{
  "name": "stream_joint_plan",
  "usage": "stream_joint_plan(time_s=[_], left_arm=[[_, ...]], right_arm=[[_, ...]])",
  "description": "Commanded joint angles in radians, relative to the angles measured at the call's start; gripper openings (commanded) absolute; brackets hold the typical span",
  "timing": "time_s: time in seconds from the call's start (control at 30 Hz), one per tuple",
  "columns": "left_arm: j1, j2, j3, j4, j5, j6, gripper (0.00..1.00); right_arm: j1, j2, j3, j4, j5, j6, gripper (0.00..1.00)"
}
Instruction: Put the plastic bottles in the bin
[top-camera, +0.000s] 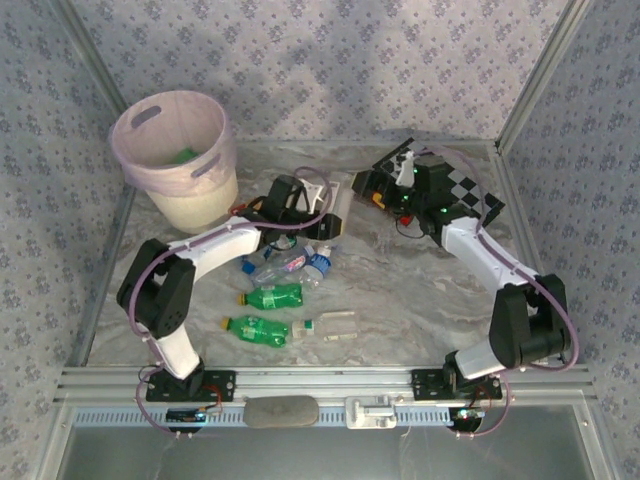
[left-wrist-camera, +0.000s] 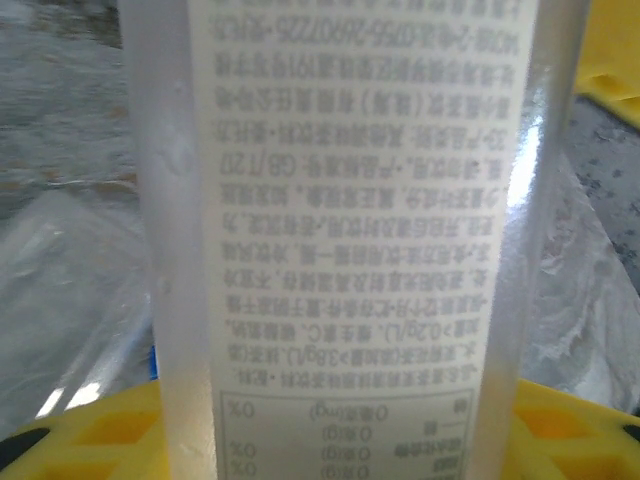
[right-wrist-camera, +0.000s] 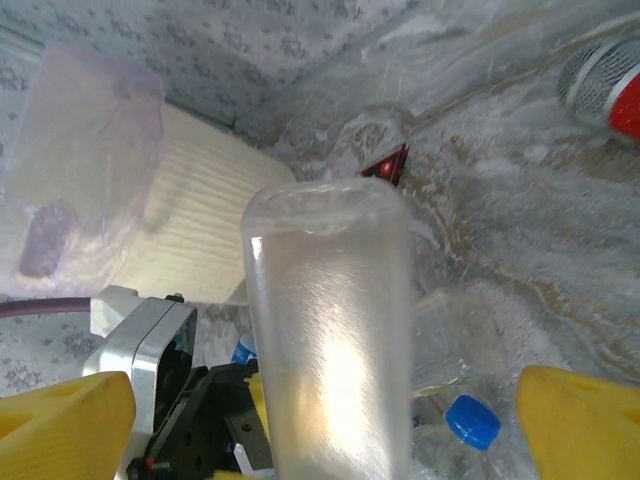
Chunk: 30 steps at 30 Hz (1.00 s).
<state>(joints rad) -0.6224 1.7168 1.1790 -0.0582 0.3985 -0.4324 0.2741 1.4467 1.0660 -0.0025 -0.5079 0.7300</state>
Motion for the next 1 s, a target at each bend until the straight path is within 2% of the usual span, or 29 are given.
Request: stream_joint_plan(time_s=[0.0, 0.27, 0.57, 0.77, 0.97], left_arm=[[0.048, -0.096, 0.009, -0.014, -0.04, 0.009, 0.45], [0.127, -0.2, 0.176, -0.201, -0.133, 0.168, 0.45], [0.251, -0.288, 0.39, -0.357, -0.28, 0.361, 0.46], [0.381, -0.325, 0.483, -0.416, -0.348, 0.426, 0.47], [0.528, -0.333, 0.519, -0.442, -0.417, 0.425, 0.48]], right_arm=[[-0.027, -0.069, -0.021, -0.004, 0.04, 0.0, 0.99], [-0.055, -0.098, -0.083, -0.014, 0.106, 0.003, 0.99], [-0.046, -0.051, -0.125, 0.062, 0.079, 0.05, 0.99], [-0.039, -0.01, -0.111, 0.088, 0.053, 0.058, 0.99], [-0.038, 0.001, -0.113, 0.095, 0.037, 0.055, 0.99]])
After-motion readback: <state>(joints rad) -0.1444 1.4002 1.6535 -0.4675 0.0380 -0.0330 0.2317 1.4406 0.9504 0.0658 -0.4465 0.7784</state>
